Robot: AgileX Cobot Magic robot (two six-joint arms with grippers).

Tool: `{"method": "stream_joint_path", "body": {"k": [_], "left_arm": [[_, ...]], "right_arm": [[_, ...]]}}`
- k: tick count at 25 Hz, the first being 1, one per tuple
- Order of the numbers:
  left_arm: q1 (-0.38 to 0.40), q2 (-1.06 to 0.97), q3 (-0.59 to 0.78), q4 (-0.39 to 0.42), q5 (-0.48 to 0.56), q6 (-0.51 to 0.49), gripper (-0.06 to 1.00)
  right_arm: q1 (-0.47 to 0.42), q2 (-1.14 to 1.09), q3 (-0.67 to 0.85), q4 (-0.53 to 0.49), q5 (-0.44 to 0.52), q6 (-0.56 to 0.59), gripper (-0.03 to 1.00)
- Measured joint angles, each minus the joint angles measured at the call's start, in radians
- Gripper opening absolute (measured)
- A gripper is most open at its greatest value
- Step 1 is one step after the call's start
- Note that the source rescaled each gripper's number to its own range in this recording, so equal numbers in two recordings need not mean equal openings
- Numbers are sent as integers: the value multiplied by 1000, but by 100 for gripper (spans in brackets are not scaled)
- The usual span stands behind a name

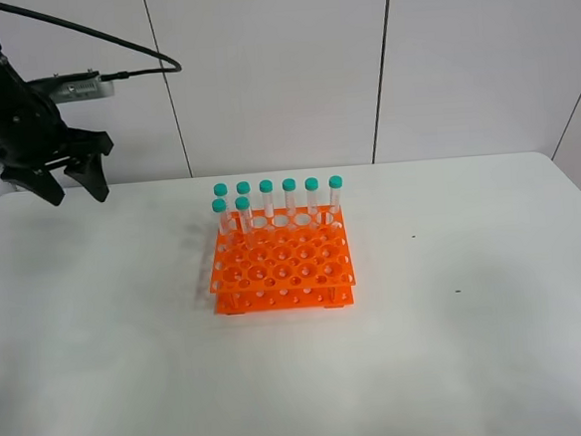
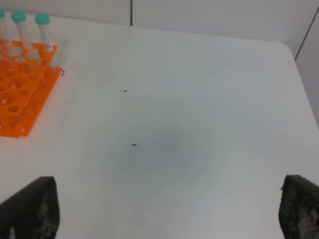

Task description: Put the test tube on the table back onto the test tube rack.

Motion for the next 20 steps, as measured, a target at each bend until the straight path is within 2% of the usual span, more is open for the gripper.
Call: {"method": "stream_joint_path", "body": {"k": [3,7,11,20], "left_arm": [[6,-9,35,0,0,0,88],[7,-64,170,5,-1,3,88],[7,-161,347,43,-1,3,88],[7,-527,756,47,-1,-10,88]], "right_arm": [[0,0,0,0,0,0,98],[0,0,0,1,0,0,98],[0,0,0,1,0,0,98],[0,0,0,1,0,0,98]]}}
